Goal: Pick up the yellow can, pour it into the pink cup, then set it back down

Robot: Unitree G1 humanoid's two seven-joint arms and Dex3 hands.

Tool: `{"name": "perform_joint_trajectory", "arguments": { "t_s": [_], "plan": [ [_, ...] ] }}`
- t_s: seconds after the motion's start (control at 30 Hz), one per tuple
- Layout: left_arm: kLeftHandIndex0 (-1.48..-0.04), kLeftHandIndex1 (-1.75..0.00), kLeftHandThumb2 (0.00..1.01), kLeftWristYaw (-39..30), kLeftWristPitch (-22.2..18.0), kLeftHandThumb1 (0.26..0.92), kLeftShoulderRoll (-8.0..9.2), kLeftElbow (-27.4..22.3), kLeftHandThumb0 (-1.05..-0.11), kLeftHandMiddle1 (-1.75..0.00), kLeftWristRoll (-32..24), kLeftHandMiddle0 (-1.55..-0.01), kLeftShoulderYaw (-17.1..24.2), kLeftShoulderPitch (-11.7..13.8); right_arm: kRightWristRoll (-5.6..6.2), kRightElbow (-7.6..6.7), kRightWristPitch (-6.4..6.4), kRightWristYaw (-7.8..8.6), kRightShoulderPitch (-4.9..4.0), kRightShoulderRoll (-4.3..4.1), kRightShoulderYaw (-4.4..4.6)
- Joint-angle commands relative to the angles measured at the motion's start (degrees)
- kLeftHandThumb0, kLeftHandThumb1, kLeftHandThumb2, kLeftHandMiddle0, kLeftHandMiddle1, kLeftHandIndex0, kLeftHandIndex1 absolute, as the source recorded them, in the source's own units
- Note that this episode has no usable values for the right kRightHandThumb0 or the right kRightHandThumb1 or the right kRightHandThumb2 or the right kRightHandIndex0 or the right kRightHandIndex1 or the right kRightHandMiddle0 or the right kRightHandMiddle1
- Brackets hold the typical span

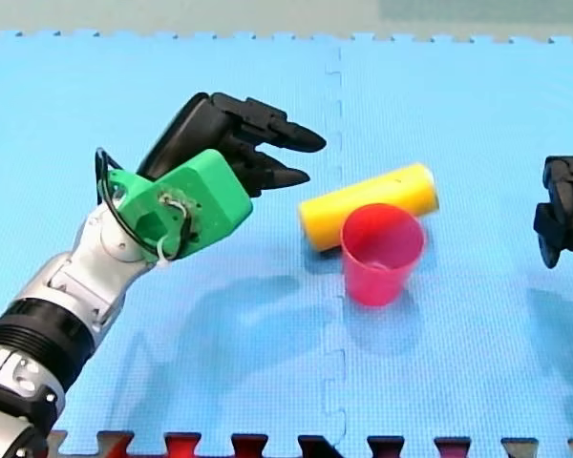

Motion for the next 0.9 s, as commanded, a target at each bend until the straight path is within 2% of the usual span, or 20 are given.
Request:
{"name": "perform_joint_trajectory", "arguments": {
  "t_s": [0.0,0.57,0.87],
  "plan": [
    [-1.2,0.0,0.0,-0.12,0.25,0.768,0.26,-0.33,-0.443,0.0,-0.31,-1.34,0.04,0.19,0.12,0.0,0.05,0.05,-0.12,-0.34,-0.06],
    [-1.21,0.0,0.0,-0.78,1.28,0.771,0.72,-2.17,-0.454,0.0,-0.6,-1.33,-0.15,1.19,0.13,-0.11,-0.13,0.4,-0.08,-0.34,-0.11],
    [-1.21,0.0,0.0,-0.98,0.65,0.775,1.0,-1.15,-0.451,0.0,-0.85,-1.33,-0.08,1.58,-0.06,-0.06,-0.28,0.15,-0.04,-0.24,0.05]
  ]
}}
